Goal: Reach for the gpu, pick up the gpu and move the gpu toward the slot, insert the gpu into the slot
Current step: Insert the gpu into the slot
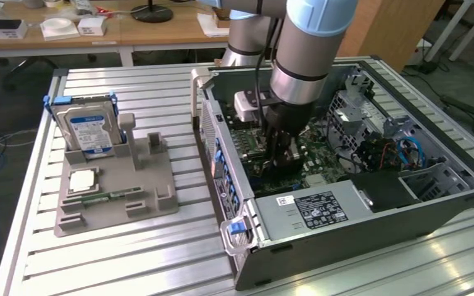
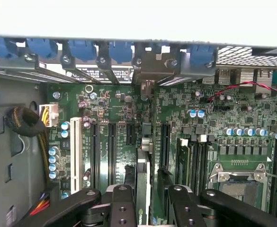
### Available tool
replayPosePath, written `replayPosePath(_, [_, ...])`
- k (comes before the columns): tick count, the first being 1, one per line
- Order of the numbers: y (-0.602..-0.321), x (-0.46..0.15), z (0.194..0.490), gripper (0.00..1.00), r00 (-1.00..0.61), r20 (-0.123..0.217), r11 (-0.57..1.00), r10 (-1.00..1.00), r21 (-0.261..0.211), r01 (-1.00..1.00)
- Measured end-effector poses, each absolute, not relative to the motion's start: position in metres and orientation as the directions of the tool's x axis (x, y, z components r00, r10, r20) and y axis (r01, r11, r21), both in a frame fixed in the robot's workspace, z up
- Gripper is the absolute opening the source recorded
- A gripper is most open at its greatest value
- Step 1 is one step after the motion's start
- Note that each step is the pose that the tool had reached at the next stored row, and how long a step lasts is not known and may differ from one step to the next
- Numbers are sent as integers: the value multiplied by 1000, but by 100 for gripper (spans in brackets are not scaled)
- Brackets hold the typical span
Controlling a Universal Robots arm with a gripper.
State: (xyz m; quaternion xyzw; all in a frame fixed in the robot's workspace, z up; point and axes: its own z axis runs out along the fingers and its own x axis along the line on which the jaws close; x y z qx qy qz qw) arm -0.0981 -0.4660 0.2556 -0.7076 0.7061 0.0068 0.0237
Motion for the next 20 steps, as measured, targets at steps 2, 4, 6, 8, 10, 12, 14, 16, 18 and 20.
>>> replayPosePath(2, [-466, -98, 257, 33, 3, -43, -2, -999, -24, -1000])
replayPosePath(4, [-466, -98, 259, 33, 3, -43, -2, -999, -25, -1000])
replayPosePath(6, [-466, -98, 260, 32, 3, -43, -2, -999, -25, -1000])
replayPosePath(8, [-466, -98, 261, 25, 3, -44, -1, -999, -26, -1000])
replayPosePath(10, [-466, -98, 262, 15, 3, -43, -1, -999, -27, -1000])
replayPosePath(12, [-466, -98, 262, 11, 3, -43, -2, -999, -27, -1000])
replayPosePath(14, [-466, -98, 262, 11, 3, -43, -2, -999, -27, -1000])
replayPosePath(16, [-466, -98, 262, 11, 3, -43, -2, -999, -27, -1000])
replayPosePath(18, [-466, -99, 262, 11, 3, -43, -2, -999, -27, -1000])
replayPosePath(20, [-466, -99, 262, 11, 3, -43, -2, -999, -27, -1000])
